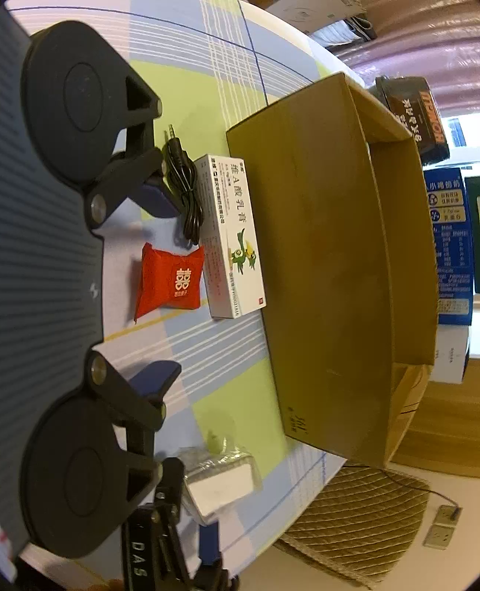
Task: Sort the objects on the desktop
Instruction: 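Grasp the red wrapped packet with the left tool while the right tool grasps the clear-wrapped package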
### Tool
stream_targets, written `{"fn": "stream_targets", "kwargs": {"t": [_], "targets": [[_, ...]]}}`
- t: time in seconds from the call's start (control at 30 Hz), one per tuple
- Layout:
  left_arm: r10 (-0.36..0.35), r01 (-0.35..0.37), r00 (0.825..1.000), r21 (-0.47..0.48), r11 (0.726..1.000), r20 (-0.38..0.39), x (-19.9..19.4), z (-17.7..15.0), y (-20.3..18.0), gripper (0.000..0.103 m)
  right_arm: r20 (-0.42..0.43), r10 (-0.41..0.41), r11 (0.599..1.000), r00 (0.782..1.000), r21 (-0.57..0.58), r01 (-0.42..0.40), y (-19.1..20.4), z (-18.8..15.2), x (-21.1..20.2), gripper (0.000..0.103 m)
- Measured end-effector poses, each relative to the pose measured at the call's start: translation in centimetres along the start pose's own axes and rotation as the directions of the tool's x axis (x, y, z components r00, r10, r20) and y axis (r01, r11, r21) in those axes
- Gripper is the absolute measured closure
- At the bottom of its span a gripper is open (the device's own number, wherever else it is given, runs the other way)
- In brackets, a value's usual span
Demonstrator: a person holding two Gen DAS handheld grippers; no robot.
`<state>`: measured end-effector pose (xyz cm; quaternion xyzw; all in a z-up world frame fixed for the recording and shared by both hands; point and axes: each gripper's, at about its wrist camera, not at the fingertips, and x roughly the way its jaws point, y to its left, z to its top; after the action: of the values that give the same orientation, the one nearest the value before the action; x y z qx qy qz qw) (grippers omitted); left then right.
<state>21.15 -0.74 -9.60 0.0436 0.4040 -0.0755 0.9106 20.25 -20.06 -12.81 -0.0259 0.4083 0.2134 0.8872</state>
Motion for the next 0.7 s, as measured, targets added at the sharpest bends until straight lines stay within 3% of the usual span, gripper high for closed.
{"fn": "stream_targets", "kwargs": {"t": [0.3, 0.7], "targets": [[0.018, -0.017, 1.000, 0.030, 0.999, -0.007, 1.5, -0.5, 0.5, 0.052, 0.013, 0.000, 1.000, 1.000, 0.003, 0.000, -0.1, 0.1, 0.7, 0.022], [0.022, -0.023, 1.000, 0.104, 0.994, 0.013, 1.9, -0.7, 0.1, 0.068, 0.037, -0.019, 1.000, 0.999, 0.007, 0.018, -0.1, 0.3, 0.9, 0.024]]}}
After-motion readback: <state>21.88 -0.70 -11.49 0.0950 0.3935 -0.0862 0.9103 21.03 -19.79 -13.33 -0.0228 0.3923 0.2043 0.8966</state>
